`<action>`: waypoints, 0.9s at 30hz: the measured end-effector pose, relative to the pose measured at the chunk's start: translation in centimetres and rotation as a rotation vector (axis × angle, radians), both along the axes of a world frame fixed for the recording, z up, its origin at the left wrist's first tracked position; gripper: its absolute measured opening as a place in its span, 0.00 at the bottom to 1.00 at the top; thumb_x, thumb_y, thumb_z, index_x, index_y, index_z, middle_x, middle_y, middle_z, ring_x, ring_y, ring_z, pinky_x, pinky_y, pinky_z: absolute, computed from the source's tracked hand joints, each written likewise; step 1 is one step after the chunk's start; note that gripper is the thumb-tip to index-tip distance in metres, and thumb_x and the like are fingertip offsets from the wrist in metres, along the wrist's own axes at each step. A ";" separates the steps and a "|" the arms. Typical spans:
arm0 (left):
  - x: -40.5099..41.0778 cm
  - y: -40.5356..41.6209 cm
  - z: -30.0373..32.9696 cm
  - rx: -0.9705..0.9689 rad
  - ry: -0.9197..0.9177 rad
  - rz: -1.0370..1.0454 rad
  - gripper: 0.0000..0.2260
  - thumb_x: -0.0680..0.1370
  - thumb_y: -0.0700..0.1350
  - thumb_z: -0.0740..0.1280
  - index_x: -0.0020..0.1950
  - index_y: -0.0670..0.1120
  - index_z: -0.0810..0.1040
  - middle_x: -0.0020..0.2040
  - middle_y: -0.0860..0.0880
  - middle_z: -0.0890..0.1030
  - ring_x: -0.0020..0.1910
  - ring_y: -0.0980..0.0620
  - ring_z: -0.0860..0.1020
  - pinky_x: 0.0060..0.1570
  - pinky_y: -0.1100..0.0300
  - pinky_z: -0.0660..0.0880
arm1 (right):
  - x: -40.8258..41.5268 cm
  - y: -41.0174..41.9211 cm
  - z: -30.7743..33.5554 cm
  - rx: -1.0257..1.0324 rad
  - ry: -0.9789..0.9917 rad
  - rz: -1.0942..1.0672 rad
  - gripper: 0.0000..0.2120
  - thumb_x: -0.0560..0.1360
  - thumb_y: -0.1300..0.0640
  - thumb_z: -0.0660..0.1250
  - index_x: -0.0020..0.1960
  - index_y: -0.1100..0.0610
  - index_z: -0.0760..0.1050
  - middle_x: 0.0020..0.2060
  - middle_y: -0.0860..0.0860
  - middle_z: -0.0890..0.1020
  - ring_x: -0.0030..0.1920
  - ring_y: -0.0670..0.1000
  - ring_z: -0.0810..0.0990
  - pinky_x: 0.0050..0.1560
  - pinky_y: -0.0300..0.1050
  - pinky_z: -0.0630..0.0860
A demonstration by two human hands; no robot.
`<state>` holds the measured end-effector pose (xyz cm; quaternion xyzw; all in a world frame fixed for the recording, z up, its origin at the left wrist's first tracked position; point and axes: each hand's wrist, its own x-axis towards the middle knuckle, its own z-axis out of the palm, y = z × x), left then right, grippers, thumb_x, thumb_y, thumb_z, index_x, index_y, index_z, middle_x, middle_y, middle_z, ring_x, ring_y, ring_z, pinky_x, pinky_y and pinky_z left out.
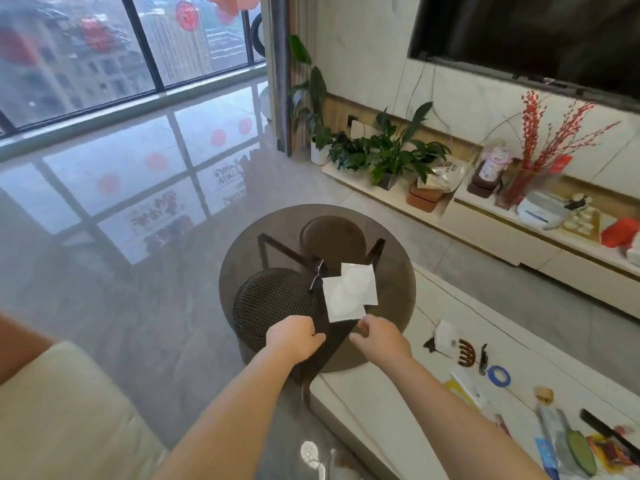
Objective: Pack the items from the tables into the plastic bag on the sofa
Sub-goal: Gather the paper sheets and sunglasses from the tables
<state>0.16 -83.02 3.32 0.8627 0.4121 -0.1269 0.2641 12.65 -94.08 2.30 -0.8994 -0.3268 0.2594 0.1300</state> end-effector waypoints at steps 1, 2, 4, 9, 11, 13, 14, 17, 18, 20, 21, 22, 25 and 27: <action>0.3 0.6 -0.2 -0.007 0.004 0.004 0.13 0.78 0.56 0.62 0.50 0.49 0.80 0.44 0.51 0.82 0.43 0.53 0.81 0.48 0.58 0.80 | 0.4 0.7 -0.3 -0.004 0.004 0.011 0.17 0.76 0.46 0.64 0.62 0.51 0.71 0.57 0.48 0.78 0.55 0.48 0.79 0.50 0.40 0.76; 0.6 1.2 -0.4 -0.015 0.008 0.009 0.13 0.78 0.56 0.62 0.50 0.49 0.80 0.44 0.51 0.82 0.43 0.53 0.81 0.47 0.59 0.80 | 0.9 1.3 -0.6 -0.010 0.004 0.023 0.16 0.76 0.46 0.64 0.61 0.51 0.72 0.55 0.48 0.79 0.53 0.48 0.79 0.49 0.39 0.76; 1.4 2.3 -0.7 -0.024 0.011 0.021 0.13 0.78 0.56 0.62 0.51 0.49 0.80 0.45 0.51 0.82 0.43 0.53 0.81 0.45 0.60 0.79 | 2.1 2.6 -1.2 -0.025 0.004 0.034 0.13 0.76 0.46 0.64 0.57 0.51 0.72 0.51 0.48 0.79 0.48 0.47 0.80 0.48 0.39 0.78; 3.6 5.7 -1.8 -0.013 -0.006 0.057 0.14 0.79 0.55 0.62 0.59 0.49 0.77 0.52 0.51 0.81 0.48 0.54 0.80 0.48 0.63 0.79 | 5.3 6.1 -3.3 -0.044 0.036 0.030 0.14 0.76 0.47 0.64 0.59 0.51 0.72 0.53 0.48 0.79 0.49 0.48 0.80 0.48 0.38 0.78; 4.5 7.2 -2.5 -0.013 -0.012 0.071 0.15 0.79 0.55 0.62 0.61 0.49 0.77 0.53 0.51 0.81 0.49 0.54 0.80 0.49 0.63 0.79 | 6.2 7.5 -4.4 -0.051 0.056 0.024 0.14 0.76 0.46 0.65 0.59 0.50 0.72 0.54 0.48 0.79 0.50 0.48 0.80 0.49 0.39 0.79; 5.4 8.4 -3.3 -0.014 -0.009 0.069 0.16 0.79 0.56 0.62 0.61 0.49 0.77 0.54 0.52 0.81 0.49 0.54 0.80 0.49 0.62 0.80 | 7.1 8.5 -5.3 -0.064 0.078 0.027 0.14 0.76 0.46 0.65 0.59 0.50 0.72 0.54 0.48 0.79 0.50 0.48 0.80 0.49 0.39 0.78; 5.7 8.9 -3.6 -0.024 -0.005 0.067 0.16 0.79 0.56 0.62 0.62 0.49 0.77 0.54 0.52 0.81 0.49 0.54 0.80 0.49 0.62 0.80 | 7.5 9.0 -5.6 -0.074 0.092 0.021 0.14 0.76 0.46 0.65 0.59 0.50 0.72 0.54 0.48 0.79 0.50 0.48 0.80 0.49 0.39 0.78; 6.9 11.0 -4.7 -0.046 0.011 0.042 0.16 0.79 0.55 0.62 0.63 0.50 0.77 0.54 0.52 0.81 0.49 0.55 0.80 0.48 0.64 0.79 | 8.5 10.3 -6.6 -0.105 0.129 -0.022 0.14 0.76 0.46 0.64 0.58 0.50 0.72 0.54 0.48 0.79 0.50 0.48 0.80 0.50 0.39 0.78; 7.5 11.9 -5.1 -0.049 0.015 0.030 0.16 0.79 0.55 0.62 0.63 0.50 0.76 0.54 0.52 0.80 0.49 0.55 0.80 0.47 0.65 0.79 | 8.9 10.8 -7.0 -0.112 0.144 -0.040 0.14 0.76 0.46 0.64 0.58 0.51 0.72 0.53 0.48 0.79 0.50 0.48 0.80 0.50 0.40 0.79; 9.0 14.1 -5.9 -0.054 0.020 0.002 0.16 0.79 0.55 0.62 0.64 0.50 0.75 0.54 0.52 0.80 0.49 0.55 0.79 0.45 0.65 0.78 | 9.6 11.8 -8.1 -0.120 0.181 -0.096 0.14 0.76 0.46 0.64 0.59 0.51 0.73 0.53 0.48 0.80 0.50 0.48 0.80 0.50 0.40 0.79; 9.9 15.2 -6.4 -0.049 0.018 -0.017 0.16 0.79 0.54 0.62 0.65 0.50 0.74 0.55 0.52 0.80 0.49 0.55 0.79 0.45 0.65 0.78 | 10.0 12.4 -8.6 -0.123 0.191 -0.123 0.15 0.76 0.46 0.64 0.59 0.51 0.73 0.54 0.47 0.80 0.51 0.48 0.80 0.50 0.40 0.78; 10.7 16.2 -6.9 -0.050 0.021 -0.038 0.17 0.79 0.54 0.62 0.65 0.49 0.74 0.56 0.51 0.80 0.50 0.54 0.79 0.45 0.65 0.77 | 10.3 13.0 -9.1 -0.130 0.200 -0.151 0.15 0.76 0.46 0.64 0.60 0.51 0.72 0.54 0.47 0.80 0.52 0.48 0.80 0.50 0.40 0.78; 13.1 18.8 -8.5 -0.073 0.025 -0.108 0.18 0.80 0.53 0.61 0.68 0.48 0.72 0.59 0.50 0.79 0.54 0.53 0.79 0.45 0.65 0.75 | 11.2 15.0 -10.7 -0.147 0.235 -0.265 0.17 0.76 0.46 0.63 0.63 0.50 0.71 0.58 0.47 0.79 0.55 0.49 0.79 0.52 0.41 0.77; 14.1 20.3 -9.8 -0.078 0.038 -0.156 0.19 0.80 0.53 0.61 0.69 0.48 0.70 0.61 0.50 0.77 0.56 0.52 0.79 0.47 0.63 0.76 | 11.5 16.4 -11.4 -0.149 0.250 -0.325 0.18 0.76 0.46 0.63 0.64 0.51 0.70 0.60 0.47 0.78 0.57 0.49 0.79 0.52 0.41 0.76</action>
